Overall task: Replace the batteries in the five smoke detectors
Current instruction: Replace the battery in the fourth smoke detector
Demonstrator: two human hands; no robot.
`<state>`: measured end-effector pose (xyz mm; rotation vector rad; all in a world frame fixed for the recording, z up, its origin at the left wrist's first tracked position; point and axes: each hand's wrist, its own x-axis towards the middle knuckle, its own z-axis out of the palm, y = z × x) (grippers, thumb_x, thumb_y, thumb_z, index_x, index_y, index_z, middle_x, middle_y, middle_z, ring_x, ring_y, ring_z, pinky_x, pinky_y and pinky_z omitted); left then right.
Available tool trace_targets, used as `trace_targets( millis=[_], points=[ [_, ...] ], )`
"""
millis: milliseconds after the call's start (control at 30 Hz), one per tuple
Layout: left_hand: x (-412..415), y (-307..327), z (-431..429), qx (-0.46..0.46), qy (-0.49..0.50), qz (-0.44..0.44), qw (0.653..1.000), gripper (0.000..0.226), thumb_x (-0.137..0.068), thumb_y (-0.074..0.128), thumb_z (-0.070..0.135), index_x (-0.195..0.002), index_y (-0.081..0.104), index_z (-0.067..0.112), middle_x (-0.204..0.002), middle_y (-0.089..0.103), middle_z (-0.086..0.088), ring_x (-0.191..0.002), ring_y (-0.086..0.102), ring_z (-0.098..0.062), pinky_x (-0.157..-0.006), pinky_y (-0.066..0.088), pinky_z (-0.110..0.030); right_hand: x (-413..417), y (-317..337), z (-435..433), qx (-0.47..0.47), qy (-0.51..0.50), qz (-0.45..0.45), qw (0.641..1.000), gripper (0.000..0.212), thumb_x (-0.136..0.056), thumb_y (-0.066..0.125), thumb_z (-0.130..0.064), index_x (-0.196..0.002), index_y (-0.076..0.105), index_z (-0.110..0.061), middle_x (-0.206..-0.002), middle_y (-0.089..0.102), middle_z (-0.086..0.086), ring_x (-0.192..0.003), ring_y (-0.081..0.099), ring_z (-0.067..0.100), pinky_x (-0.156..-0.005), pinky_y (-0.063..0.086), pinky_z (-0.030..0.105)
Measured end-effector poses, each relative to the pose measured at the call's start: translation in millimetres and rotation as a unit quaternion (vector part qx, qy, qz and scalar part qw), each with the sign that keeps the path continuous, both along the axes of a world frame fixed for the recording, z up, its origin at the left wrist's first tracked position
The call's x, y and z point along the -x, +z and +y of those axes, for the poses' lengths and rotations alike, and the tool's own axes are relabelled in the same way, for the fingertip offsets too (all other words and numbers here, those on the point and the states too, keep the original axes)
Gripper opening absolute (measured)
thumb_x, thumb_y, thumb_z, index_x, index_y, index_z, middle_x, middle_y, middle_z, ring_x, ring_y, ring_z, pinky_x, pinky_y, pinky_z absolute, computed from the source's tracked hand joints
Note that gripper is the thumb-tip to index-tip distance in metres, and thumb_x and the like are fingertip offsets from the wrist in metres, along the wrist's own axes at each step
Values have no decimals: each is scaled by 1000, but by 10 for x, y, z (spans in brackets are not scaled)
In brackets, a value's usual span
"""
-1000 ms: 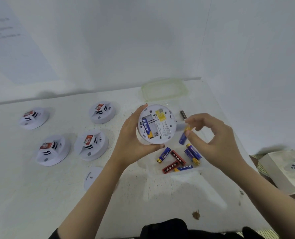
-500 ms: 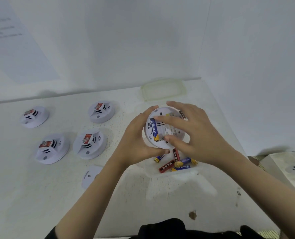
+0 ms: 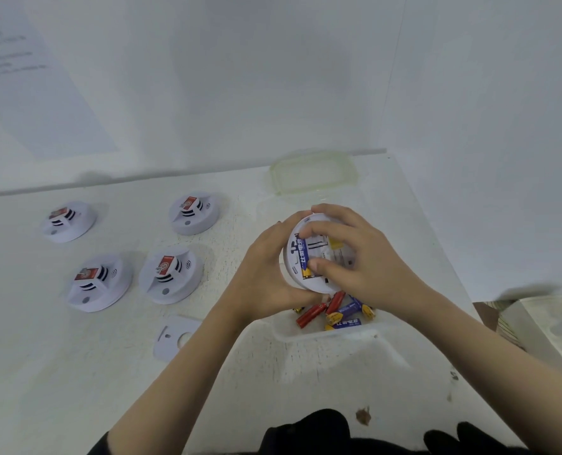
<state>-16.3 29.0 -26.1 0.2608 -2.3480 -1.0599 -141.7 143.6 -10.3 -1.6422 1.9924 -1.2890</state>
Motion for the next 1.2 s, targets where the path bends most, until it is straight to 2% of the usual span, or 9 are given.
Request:
trace_targets(
  millis=[133, 233, 500, 667, 800, 900, 967, 1033, 1200],
  points=[
    [8, -7, -22, 5, 4, -1, 1000, 85, -62, 88, 22, -136, 47, 8, -128, 58, 3, -114, 60, -18, -93, 50, -39, 10, -15, -17, 9, 4, 1, 1000, 32, -75, 63, -27, -106, 61, -31, -130, 44, -12, -126, 41, 16, -102, 36, 34],
    [9, -21, -45, 10, 7, -4, 1000, 87, -61, 91, 16, -136, 48, 7, -129, 58, 2, -116, 59, -19, -94, 50, -42, 7, -12, -22, 3, 13, -2, 1000, 32, -73, 62, -31, -105, 59, -32, -129, 43, -12, -125, 42, 15, -100, 35, 29],
    [36, -60, -18, -3, 7, -2, 1000, 80, -61, 90, 17, -130, 51, 10, -121, 61, 2, -110, 61, -17, -89, 52, -38, 26, 0, -40, -2, 29, -20, 999, 31, -71, 64, -25, -102, 59, -28, -125, 42, -7, -117, 47, 19, -97, 39, 28],
    [31, -78, -24, -11, 5, -1, 1000, 82, -61, 90, 18, -132, 50, 7, -121, 61, -1, -109, 62, -20, -89, 52, -39, 81, 22, -24, -29, 53, -10, 998, 36, -73, 66, -25, -105, 54, -34, -125, 39, -11, -120, 42, 9, -93, 36, 14],
    [16, -58, -53, 0, -11, 3, 1000, 84, -63, 87, 26, -134, 48, 5, -123, 61, -3, -111, 61, -20, -91, 52, -35, 150, 86, 25, -51, 76, 82, 992, 42, -79, 71, -28, -117, 54, -32, -133, 41, -9, -126, 36, 3, -101, 34, 23],
    [12, -38, -58, 11, -14, 0, 1000, 86, -63, 83, 33, -136, 47, 4, -124, 62, -4, -111, 61, -15, -92, 51, -28, 177, 122, 50, -51, 58, 179, 981, 45, -79, 63, -43, -121, 57, -29, -143, 44, 2, -131, 42, 17, -105, 35, 37],
    [5, -32, -55, 13, -18, 0, 1000, 86, -64, 82, 35, -137, 46, 5, -123, 62, -3, -110, 62, -14, -92, 50, -26, 190, 133, 48, -28, 44, 259, 964, 44, -79, 57, -49, -117, 61, -27, -140, 49, 7, -124, 52, 26, -94, 47, 42],
    [2, -39, -54, 14, -22, 1, 1000, 87, -64, 82, 34, -137, 46, 6, -123, 62, -3, -110, 62, -15, -92, 51, -27, 199, 135, 47, 9, 39, 321, 946, 44, -80, 51, -51, -111, 65, -23, -131, 57, 12, -113, 61, 30, -78, 55, 41],
    [13, -56, -50, 14, -20, 7, 1000, 87, -64, 83, 35, -138, 46, 8, -128, 61, -1, -115, 60, -13, -95, 50, -30, 202, 113, 45, 54, 55, 392, 917, 43, -80, 54, -45, -106, 69, -14, -119, 64, 18, -100, 67, 32, -63, 58, 38]
  ],
)
